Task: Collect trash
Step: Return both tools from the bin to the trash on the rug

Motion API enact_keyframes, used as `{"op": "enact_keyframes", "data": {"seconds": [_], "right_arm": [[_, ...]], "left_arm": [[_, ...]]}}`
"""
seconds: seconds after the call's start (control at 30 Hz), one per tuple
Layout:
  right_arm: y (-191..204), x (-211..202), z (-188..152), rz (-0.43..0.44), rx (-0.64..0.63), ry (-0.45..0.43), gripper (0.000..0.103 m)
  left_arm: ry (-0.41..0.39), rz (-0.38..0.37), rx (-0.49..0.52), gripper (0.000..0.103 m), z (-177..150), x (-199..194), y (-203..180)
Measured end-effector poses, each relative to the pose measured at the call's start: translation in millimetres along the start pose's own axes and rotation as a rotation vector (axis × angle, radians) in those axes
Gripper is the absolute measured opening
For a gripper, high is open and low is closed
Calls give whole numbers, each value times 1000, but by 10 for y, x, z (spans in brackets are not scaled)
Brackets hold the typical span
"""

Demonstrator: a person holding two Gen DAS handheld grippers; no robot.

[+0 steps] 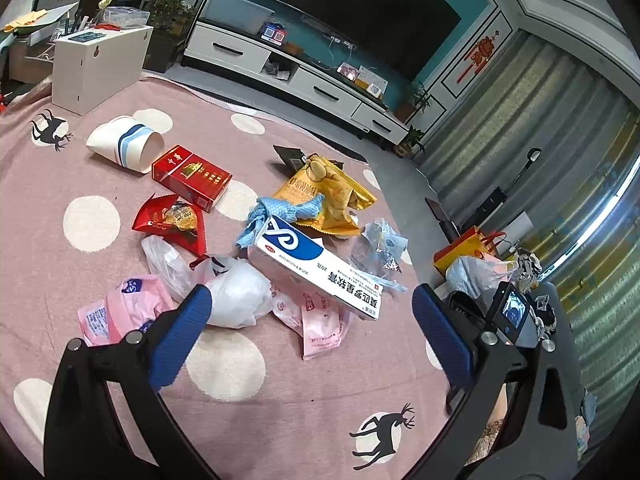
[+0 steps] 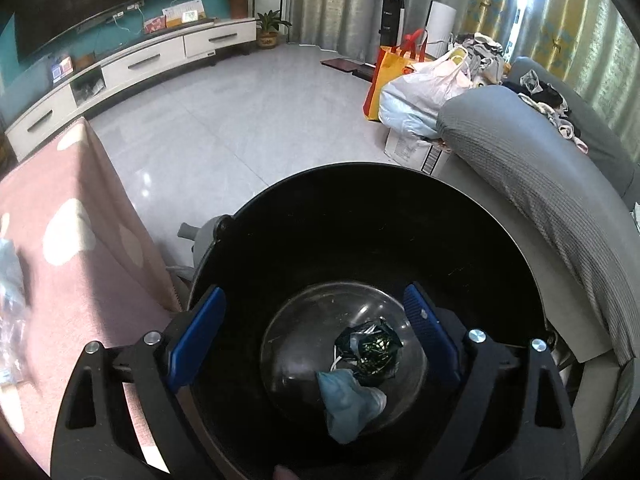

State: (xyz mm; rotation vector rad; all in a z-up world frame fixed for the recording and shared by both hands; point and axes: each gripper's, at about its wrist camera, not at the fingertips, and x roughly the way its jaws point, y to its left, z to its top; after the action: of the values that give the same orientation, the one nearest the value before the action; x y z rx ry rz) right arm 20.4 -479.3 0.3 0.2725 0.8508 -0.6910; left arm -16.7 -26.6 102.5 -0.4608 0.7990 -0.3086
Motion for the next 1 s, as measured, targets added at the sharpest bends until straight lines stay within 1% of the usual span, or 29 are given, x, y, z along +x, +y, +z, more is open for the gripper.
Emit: {"op": "enact_keyframes", "data": {"seconds": [0.13,0.37,0.53,0.6,0.87,0.93,1.0], "right_arm": [[-39,8,-17,-5,7,8,89],[-49,-1,-26,41,11,59,89],[28,-22,-48,83,-3,102,89],[85,-25,-69,83,-15,112,89],[167,-84,-88,31,-73,77,89],[171,-133,-84,36,-80,61,89],[175,-252,-73,61,-82,28,89]], "left_arm": [[6,3,4,100,-10,17,-7],[12,5,0,100,-16,36,17],[16,9,-5,100,-13,48,44],[16,10,-8,100,-11,50,56],[22,16,-16,100,-17,60,105],[21,20,-17,100,-20,52,114],[16,27,-18,100,-16,36,133]]}}
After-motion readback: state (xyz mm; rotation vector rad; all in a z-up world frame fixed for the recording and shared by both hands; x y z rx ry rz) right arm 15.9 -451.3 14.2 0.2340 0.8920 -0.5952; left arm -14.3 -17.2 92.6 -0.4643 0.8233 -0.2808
